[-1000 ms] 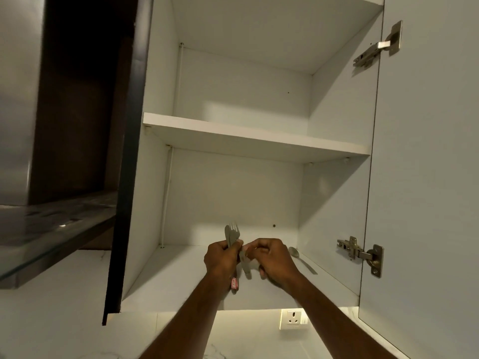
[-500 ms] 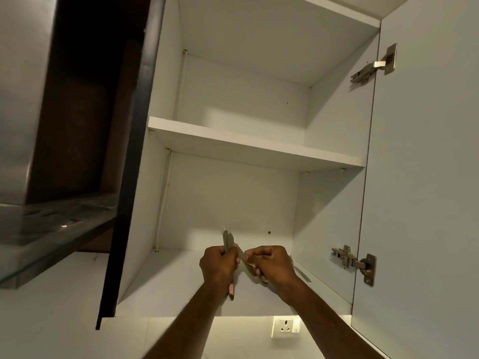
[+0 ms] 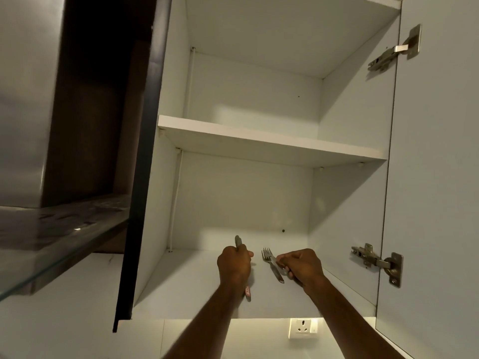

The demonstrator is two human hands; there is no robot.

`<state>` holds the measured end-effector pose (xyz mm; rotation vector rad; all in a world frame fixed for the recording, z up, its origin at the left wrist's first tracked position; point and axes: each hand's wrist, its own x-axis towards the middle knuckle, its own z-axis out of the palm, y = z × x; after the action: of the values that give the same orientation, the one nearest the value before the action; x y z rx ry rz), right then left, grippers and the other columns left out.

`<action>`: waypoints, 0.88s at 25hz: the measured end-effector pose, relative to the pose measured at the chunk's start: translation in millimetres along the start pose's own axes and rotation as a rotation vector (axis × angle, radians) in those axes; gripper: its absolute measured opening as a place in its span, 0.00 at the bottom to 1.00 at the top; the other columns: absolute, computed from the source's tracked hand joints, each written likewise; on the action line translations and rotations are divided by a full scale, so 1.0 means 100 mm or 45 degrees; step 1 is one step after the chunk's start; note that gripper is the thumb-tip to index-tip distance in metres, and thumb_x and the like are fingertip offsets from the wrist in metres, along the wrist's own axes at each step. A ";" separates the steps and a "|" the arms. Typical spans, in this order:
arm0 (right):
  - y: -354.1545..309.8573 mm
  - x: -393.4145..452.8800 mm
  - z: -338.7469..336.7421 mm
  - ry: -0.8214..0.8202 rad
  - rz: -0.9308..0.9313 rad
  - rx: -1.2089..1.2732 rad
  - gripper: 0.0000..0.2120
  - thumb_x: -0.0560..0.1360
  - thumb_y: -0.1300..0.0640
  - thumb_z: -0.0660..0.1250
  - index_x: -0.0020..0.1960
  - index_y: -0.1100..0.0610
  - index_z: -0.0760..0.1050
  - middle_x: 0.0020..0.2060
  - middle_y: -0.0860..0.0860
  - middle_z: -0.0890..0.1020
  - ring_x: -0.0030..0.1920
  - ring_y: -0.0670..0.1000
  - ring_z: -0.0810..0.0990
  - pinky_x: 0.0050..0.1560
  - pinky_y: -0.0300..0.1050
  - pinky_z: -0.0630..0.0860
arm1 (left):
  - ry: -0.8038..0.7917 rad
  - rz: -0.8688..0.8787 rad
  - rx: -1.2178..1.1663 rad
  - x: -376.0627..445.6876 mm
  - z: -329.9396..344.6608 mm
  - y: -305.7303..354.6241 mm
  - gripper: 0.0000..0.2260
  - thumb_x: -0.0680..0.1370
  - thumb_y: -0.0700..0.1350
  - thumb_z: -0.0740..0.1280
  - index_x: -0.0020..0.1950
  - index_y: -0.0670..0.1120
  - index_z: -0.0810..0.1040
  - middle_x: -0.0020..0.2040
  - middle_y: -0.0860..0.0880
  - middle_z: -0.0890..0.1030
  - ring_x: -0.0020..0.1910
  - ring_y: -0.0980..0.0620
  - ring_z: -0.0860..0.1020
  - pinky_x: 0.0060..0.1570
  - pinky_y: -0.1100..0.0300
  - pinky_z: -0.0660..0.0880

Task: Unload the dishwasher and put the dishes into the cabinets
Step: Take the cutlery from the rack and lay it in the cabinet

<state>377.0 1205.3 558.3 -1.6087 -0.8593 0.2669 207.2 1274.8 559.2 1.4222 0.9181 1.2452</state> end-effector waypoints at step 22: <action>-0.27 -0.40 0.06 -0.110 -0.562 0.201 0.05 0.77 0.53 0.77 0.52 0.49 0.87 0.45 0.49 0.86 0.35 0.51 0.83 0.31 0.40 0.78 | -0.007 0.161 0.006 -0.07 -0.03 -0.01 0.08 0.80 0.48 0.71 0.43 0.50 0.88 0.40 0.52 0.85 0.41 0.53 0.83 0.42 0.61 0.76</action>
<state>335.5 1183.9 570.0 -1.2312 -1.2026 0.0883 203.0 1268.5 556.2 1.5062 0.8385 1.3323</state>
